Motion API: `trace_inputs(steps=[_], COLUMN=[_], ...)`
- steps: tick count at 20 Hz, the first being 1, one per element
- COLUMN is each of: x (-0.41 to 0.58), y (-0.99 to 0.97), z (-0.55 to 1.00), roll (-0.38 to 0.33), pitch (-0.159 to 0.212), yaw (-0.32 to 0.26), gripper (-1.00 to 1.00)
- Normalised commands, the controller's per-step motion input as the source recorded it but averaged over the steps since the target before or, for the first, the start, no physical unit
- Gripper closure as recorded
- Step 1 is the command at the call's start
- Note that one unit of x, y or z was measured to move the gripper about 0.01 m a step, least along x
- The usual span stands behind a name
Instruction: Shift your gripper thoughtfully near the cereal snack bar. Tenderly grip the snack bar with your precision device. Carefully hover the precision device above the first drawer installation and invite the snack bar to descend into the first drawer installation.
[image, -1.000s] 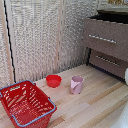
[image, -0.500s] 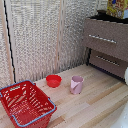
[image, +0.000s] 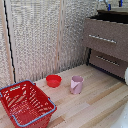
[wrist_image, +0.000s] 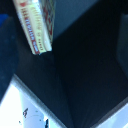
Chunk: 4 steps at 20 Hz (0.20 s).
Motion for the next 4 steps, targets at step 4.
trace_inputs(steps=[4], x=[0.341], y=[0.29], z=[0.35], roll=[-0.036], pitch=[0.008], yaw=[-0.143], gripper=[-1.0])
